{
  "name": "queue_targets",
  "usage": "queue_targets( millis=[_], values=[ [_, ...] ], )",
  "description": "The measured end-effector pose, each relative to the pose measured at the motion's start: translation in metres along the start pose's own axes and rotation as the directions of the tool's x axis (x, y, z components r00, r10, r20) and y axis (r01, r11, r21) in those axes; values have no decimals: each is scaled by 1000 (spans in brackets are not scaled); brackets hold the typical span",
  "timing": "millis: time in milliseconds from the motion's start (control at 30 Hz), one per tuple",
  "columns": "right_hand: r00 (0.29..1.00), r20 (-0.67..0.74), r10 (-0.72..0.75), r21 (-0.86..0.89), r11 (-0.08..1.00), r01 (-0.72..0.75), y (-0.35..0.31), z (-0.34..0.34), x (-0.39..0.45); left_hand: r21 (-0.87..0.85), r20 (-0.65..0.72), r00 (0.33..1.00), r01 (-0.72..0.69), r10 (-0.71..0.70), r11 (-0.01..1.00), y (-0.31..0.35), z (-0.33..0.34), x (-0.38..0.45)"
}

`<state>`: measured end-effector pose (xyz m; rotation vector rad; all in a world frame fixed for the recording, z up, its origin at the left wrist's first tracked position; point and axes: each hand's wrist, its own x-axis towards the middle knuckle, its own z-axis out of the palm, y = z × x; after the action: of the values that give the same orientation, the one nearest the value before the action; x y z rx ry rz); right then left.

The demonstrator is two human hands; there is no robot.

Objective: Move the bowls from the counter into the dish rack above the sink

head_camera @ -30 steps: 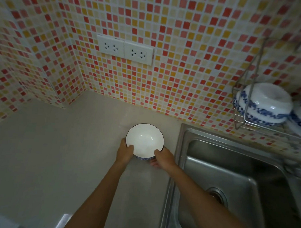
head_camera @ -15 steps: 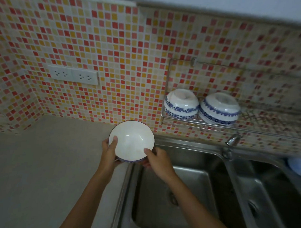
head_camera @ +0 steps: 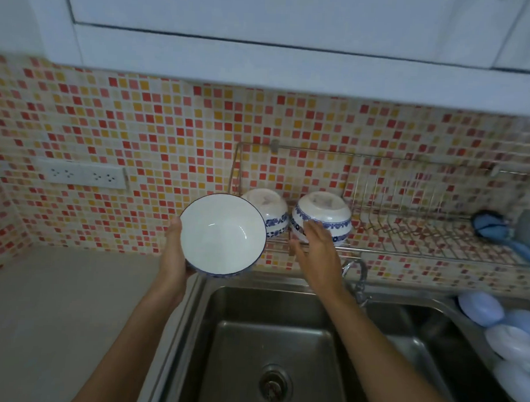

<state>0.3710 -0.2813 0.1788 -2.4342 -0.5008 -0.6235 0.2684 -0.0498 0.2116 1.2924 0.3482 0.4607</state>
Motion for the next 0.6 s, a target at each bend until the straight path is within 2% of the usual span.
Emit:
queue_targets(
  millis=[100, 167, 300, 433, 533, 600],
  values=[
    [996, 63, -67, -239, 968, 81, 23, 9, -2, 44, 12, 999, -35, 35, 998, 9, 24, 7],
    [993, 57, -102, -333, 936, 116, 30, 18, -5, 94, 38, 997, -71, 68, 993, 17, 39, 12],
    [999, -5, -46, -348, 937, 41, 28, 27, -7, 244, 153, 973, -208, 175, 947, 36, 67, 24],
    [998, -9, -66, -338, 939, 60, 29, 29, -9, 309, 201, 942, -323, 270, 895, 56, 89, 43],
    [997, -3, -81, -335, 939, 76, 31, 28, -9, 414, 272, 874, -485, 404, 770, 67, 106, 55],
    [996, 2, -91, -336, 938, 86, 31, 28, -9, 528, 353, 799, -600, 487, 601, 67, 116, 62]
  ],
)
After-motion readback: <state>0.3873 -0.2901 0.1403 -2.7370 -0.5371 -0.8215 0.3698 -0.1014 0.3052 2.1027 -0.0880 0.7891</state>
